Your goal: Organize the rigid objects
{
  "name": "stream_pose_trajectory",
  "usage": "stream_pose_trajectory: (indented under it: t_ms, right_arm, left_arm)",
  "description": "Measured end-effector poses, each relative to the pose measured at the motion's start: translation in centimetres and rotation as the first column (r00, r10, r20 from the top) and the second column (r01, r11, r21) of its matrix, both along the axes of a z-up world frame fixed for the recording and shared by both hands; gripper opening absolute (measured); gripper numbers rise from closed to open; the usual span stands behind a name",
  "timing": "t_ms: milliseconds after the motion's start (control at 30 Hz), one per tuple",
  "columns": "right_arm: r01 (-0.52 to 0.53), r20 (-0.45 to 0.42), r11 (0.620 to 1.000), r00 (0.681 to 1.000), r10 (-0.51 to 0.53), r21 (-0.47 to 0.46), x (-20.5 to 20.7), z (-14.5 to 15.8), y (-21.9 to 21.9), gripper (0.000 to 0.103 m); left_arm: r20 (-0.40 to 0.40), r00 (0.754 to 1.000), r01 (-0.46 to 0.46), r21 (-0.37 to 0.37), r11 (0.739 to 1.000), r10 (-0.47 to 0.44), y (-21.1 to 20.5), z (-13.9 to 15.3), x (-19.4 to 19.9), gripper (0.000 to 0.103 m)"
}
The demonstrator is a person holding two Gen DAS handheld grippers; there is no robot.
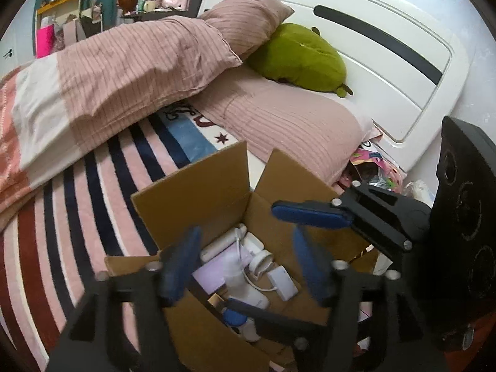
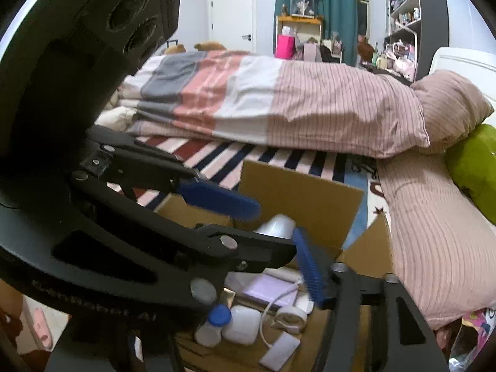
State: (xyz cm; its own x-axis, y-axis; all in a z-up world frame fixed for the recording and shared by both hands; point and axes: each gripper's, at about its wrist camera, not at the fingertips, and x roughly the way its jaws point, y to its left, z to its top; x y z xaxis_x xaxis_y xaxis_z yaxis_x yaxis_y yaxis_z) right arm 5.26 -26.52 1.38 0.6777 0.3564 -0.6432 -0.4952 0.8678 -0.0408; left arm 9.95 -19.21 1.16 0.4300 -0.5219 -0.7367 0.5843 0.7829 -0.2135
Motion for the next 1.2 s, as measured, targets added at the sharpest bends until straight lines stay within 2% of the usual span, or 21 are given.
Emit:
stream_pose_trajectory:
  t_ms: [133,200,267,400,467,633,767,933,1200]
  right_arm:
    - [0.007,-0.001,1.0,1.0,-0.007,-0.001,-0.3,-0.1,-0.3,0.069]
    - [0.011,0.0,1.0,1.0,-0.011,0.0,-0.4,0.0,-0.5,0.069]
    - [0.012,-0.002,1.0,1.0,-0.012,0.002,-0.6,0.1,-0.5,0.069]
    - [0.004,0.0,1.0,1.0,-0.004,0.021,-0.7,0.6,-0.7,0.074]
    - [-0.005,0.009,0.999,1.0,0.005,0.037,-1.0,1.0,-0.7,0.079]
    - [-0.02,0.056,0.995,0.998,0.014,0.101,-1.5,2.1,-1.0,0.092]
    - [-0.049,0.075,0.99,0.996,0.039,0.131,-2.0,3.0,-0.9,0.1]
    - [-0.078,0.134,0.984,0.989,0.057,0.157,-2.9,3.9,-0.7,0.101]
    - [-0.086,0.149,0.981,0.987,0.061,0.175,-3.3,4.1,-0.5,0.101]
  left_arm:
    - [0.017,1.0,-0.025,-0.011,1.0,0.025,0.9,0.5,-0.5,0.072]
    - [0.036,0.998,-0.045,-0.014,0.999,0.046,1.6,0.9,-0.9,0.073]
    - [0.055,0.996,-0.072,-0.024,0.997,0.074,2.4,1.5,-1.5,0.08]
    - [0.121,0.981,-0.145,-0.048,0.988,0.15,4.7,2.8,-3.2,0.083]
    - [0.151,0.97,-0.186,-0.055,0.981,0.192,6.0,3.3,-4.1,0.087]
    - [0.236,0.91,-0.334,-0.071,0.94,0.341,9.8,4.4,-6.3,0.09]
    - [0.249,0.864,-0.423,-0.112,0.899,0.438,12.8,4.3,-7.6,0.09]
    - [0.255,0.819,-0.502,-0.119,0.857,0.514,15.5,3.7,-8.7,0.09]
    - [0.261,0.796,-0.536,-0.114,0.836,0.546,16.8,3.1,-9.6,0.09]
